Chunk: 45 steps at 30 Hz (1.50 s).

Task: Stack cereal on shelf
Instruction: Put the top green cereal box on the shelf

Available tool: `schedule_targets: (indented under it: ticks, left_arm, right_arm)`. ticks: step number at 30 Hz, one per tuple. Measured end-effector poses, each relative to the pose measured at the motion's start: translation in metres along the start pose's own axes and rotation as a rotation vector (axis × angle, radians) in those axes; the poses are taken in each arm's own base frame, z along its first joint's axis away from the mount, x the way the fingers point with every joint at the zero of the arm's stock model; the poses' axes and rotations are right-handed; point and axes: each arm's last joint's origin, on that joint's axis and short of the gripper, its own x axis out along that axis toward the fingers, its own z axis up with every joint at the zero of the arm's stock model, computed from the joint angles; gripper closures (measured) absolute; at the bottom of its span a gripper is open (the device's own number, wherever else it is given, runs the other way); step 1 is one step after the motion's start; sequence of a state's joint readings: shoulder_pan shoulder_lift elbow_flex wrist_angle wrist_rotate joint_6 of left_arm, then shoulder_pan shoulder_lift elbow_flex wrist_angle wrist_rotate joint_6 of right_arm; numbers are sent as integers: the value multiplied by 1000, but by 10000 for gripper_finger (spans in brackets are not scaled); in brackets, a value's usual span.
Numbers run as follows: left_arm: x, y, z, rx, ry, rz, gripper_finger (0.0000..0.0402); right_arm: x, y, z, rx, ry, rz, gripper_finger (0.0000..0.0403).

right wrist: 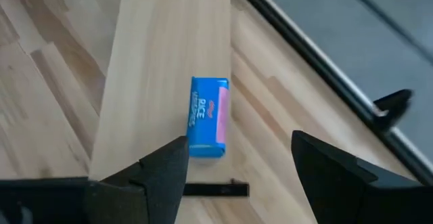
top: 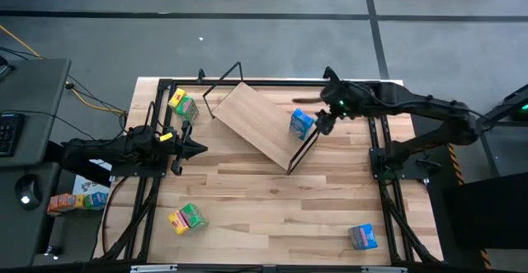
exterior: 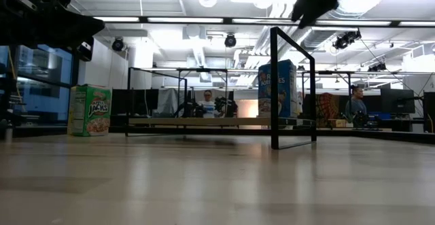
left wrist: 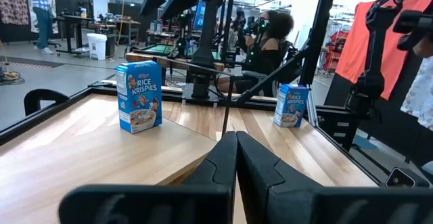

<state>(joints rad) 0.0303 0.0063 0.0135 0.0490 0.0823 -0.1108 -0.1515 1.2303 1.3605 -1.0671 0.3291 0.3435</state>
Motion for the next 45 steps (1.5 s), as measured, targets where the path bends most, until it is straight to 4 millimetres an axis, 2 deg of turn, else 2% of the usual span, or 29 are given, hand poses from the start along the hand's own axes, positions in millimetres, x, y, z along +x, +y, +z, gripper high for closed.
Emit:
schedule_targets:
  ticks: [3, 7, 9, 12, 16, 21, 26, 29, 37, 42, 45]
  left_arm:
    - [0, 0, 0, 0, 0, 0, 402]
    - [0, 0, 0, 0, 0, 0, 401]
    - [0, 0, 0, 0, 0, 0, 401]
    - [0, 0, 0, 0, 0, 0, 401]
    - [0, 0, 0, 0, 0, 0, 402]
    - [0, 0, 0, 0, 0, 0, 402]
    - [0, 0, 0, 0, -2, 0, 402]
    - [0, 0, 2, 1, -22, -2, 402]
    - [0, 0, 4, -40, -41, -4, 401]
    - [-3, -1, 24, -34, -259, 40, 402]
    - [-5, -2, 32, -28, -328, 39, 402]
  right_arm:
    - [-6, 9, -12, -42, -22, -58, 153]
    - [5, 11, -49, -65, -14, -113, 153]
    - [8, 9, -68, -39, 1, -81, 153]
    - [3, 5, -85, 3, -53, 16, 153]
    - [-3, 2, -104, -2, -236, 134, 153]
    - [5, 0, -124, -26, -524, 223, 153]
    - [14, 2, -131, -57, -798, 284, 153]
    - [13, 3, -130, -94, -903, 292, 153]
    - [11, 3, -128, -125, -937, 287, 153]
    - [13, 4, -128, -138, -923, 281, 153]
    - [14, 4, -128, -138, -923, 265, 153]
